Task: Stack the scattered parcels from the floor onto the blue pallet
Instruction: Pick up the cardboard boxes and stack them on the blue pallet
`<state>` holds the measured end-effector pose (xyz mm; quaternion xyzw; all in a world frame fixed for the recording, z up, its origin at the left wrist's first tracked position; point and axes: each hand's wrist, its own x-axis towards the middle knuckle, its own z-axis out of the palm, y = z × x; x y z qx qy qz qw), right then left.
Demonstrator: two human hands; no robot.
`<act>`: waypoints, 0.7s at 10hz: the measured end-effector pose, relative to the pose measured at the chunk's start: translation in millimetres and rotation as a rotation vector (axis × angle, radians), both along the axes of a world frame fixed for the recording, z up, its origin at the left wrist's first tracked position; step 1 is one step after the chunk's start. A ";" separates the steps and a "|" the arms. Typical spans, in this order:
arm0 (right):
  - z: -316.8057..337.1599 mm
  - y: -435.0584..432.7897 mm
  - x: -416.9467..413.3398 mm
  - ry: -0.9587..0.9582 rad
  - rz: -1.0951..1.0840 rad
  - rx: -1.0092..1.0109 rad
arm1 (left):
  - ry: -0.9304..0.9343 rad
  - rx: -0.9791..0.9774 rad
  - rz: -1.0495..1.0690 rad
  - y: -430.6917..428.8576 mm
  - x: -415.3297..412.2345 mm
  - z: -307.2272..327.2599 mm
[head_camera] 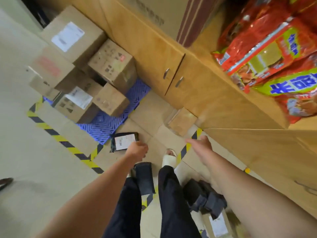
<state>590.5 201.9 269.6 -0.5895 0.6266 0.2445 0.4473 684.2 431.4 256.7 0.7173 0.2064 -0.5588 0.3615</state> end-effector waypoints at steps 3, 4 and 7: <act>-238.4 7.9 51.7 0.165 -0.112 -0.105 | 0.082 -0.011 0.159 7.6 -30.4 -204.3; -292.9 17.7 64.2 0.124 -0.130 0.066 | 0.077 -0.015 0.187 18.0 -41.1 -262.0; -388.5 14.4 68.1 0.065 -0.220 0.071 | 0.145 -0.010 0.279 48.5 -70.8 -340.6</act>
